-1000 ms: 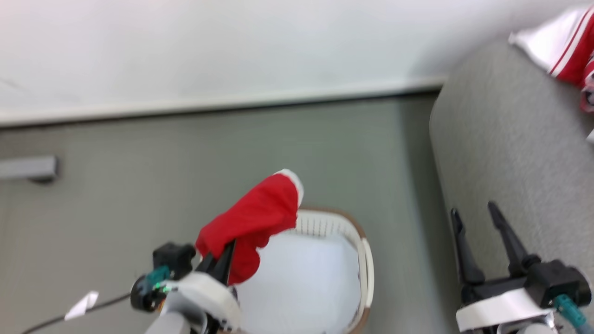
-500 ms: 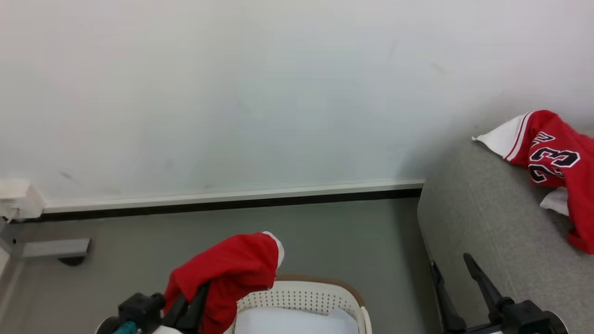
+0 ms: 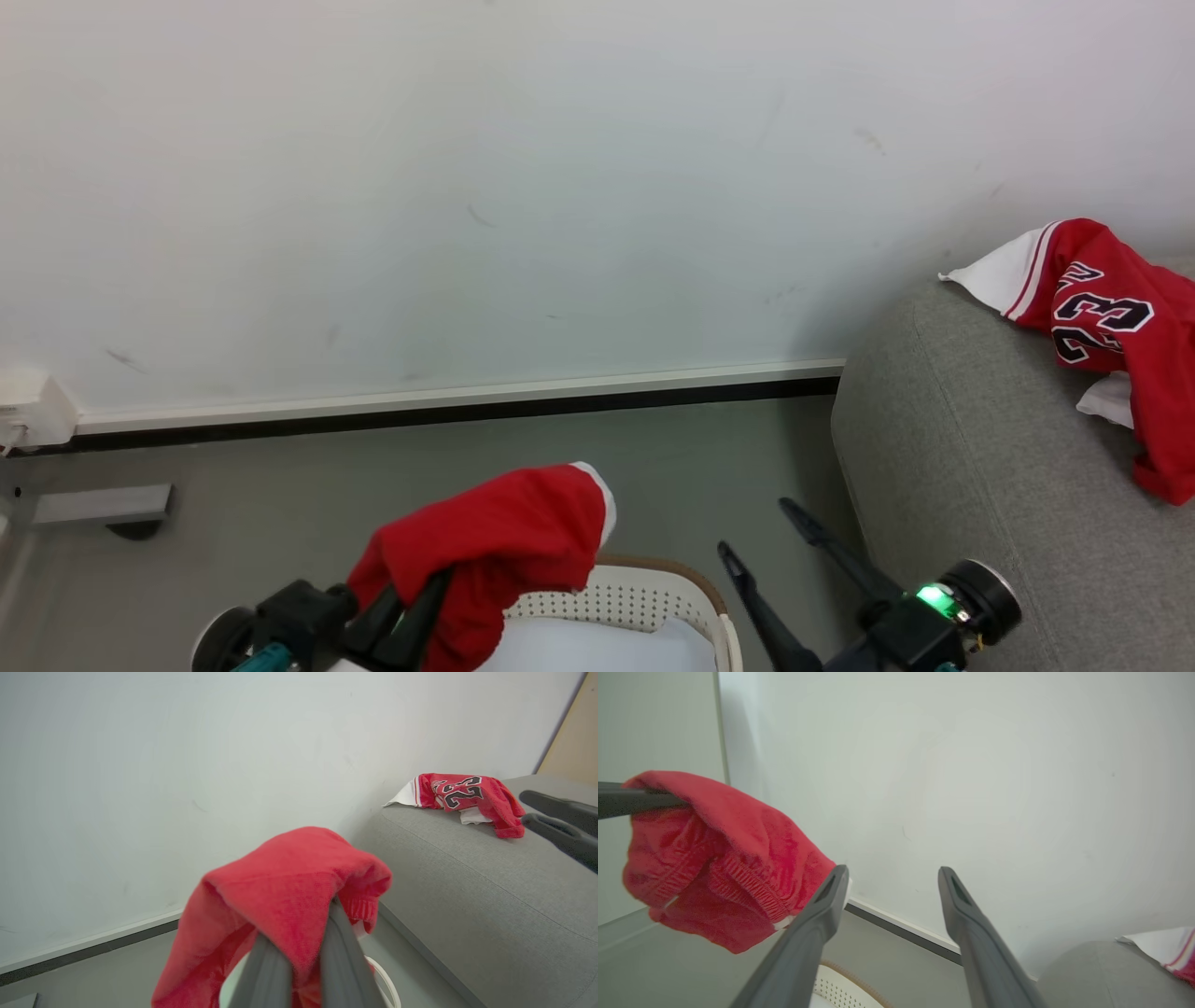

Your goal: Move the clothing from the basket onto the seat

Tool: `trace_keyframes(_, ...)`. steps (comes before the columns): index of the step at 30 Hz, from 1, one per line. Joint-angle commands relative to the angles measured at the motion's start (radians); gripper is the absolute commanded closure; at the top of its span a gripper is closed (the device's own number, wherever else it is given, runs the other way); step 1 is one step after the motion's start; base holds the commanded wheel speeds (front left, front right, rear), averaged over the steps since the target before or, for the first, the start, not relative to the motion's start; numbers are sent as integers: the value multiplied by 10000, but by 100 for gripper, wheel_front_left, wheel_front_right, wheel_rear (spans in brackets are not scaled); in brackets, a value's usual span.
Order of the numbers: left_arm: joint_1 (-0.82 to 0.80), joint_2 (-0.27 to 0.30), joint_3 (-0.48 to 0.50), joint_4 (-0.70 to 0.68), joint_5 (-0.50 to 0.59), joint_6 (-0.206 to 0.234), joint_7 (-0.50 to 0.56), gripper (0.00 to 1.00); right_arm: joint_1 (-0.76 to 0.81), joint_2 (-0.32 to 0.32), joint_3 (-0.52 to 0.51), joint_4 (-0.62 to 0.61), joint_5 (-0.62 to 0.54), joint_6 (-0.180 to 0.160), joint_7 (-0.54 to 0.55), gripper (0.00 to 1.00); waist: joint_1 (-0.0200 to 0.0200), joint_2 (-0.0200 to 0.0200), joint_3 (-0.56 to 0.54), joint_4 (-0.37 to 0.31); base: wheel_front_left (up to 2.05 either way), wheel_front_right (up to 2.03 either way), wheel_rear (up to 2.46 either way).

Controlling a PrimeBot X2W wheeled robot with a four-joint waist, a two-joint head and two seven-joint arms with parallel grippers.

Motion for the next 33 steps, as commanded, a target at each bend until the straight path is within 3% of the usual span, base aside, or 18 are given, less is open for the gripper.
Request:
trace_keyframes(1, -87, 133, -131, -226, 205, -75, 173, 100, -498, -443, 825, 36, 127, 2, 6, 0, 0, 0, 29, -21, 0, 0, 0)
trace_keyframes(5, -344, 229, -530, -474, 353, -255, 483, 100, -1665, -1297, 2782, 179, 501, 0, 6, 0, 0, 0, 61, -53, 0, 0, 0)
trace_keyframes(6, -344, 229, -530, -474, 353, -255, 483, 100, -1665, -1297, 2782, 179, 501, 0, 6, 0, 0, 0, 61, -53, 0, 0, 0)
trace_keyframes(11, -683, 259, -1149, -562, 568, -456, 752, 100, -3209, -1979, 4855, 398, 1050, 0, 37, 0, 0, 0, 42, -59, 0, 0, 0)
trace_keyframes(19, -1232, 266, -2315, -634, 709, -688, 1018, 100, -5188, -2432, 7587, 806, 2173, -7, 321, 0, 0, 0, 8, 17, 0, 0, 0)
trace_keyframes(25, -1498, 246, -3003, -678, 416, -769, 986, 100, -5961, -2409, 8312, 1012, 2662, -9, 448, 0, 0, 0, -23, 47, 0, 0, 0)
trace_keyframes(33, -1938, 345, -3691, -707, 85, -789, 800, 100, -5129, -2535, 8378, 138, 3167, -9, 2133, 0, 0, 0, -49, 166, 0, 0, 0)
